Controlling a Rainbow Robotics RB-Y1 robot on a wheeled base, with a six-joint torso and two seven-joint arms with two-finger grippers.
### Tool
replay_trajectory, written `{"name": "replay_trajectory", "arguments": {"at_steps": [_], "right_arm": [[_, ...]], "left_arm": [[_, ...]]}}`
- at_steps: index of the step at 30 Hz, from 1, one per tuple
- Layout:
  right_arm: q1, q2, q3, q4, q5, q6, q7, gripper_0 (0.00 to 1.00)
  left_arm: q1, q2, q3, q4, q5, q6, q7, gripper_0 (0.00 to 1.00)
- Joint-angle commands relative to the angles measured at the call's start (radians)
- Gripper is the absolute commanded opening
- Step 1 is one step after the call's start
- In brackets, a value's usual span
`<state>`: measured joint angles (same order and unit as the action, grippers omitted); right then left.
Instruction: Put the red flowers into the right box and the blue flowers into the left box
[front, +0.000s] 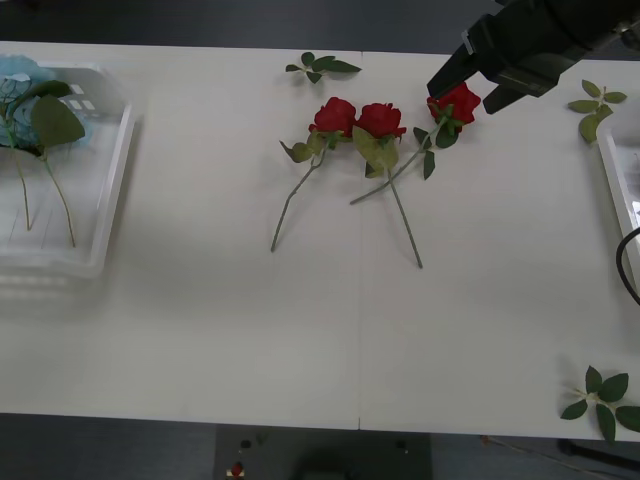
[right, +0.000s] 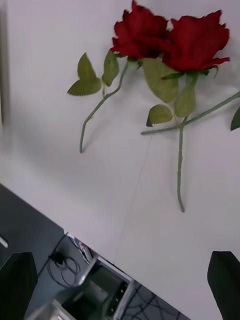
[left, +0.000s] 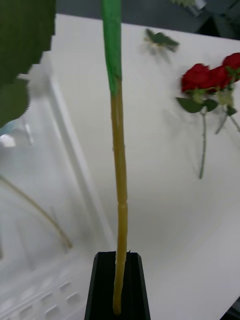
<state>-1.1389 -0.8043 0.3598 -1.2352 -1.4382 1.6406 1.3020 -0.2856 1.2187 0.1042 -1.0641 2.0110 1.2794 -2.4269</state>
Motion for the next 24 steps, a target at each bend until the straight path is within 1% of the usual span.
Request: {"name": "replay_trajectory", "arguments": {"at_steps": [1,2,8,16,19,24], "right_arm": [[-0.032,0.045,0.036,0.005,0.101,-0.059,-0.145,1.0],[-0.032,0.056,0.056,0.011,0.134,-0.082,-0.178,1.0],[-0.03,0.119,0.142,0.068,0.269,-0.22,-0.297,1.0],[-0.025,0.228,0.154,0.218,0.455,-0.383,-0.432,1.0],[-0.025,0.254,0.154,0.261,0.515,-0.439,-0.492,1.0],[-0.025,0.286,0.157,0.318,0.591,-0.505,-0.607,1.0]], "left_arm": [[-0.01,0.022,0.121,-0.062,-0.221,0.001,0.206,0.0],[-0.01,0.021,0.132,-0.083,-0.276,0.001,0.258,0.0],[-0.014,0.018,0.143,-0.157,-0.446,-0.003,0.511,0.0],[-0.014,-0.016,0.143,-0.266,-0.676,-0.005,0.832,0.0],[-0.014,-0.037,0.143,-0.297,-0.747,0.001,0.901,0.0],[-0.015,-0.065,0.138,-0.32,-0.813,0.011,0.954,0.0]]}}
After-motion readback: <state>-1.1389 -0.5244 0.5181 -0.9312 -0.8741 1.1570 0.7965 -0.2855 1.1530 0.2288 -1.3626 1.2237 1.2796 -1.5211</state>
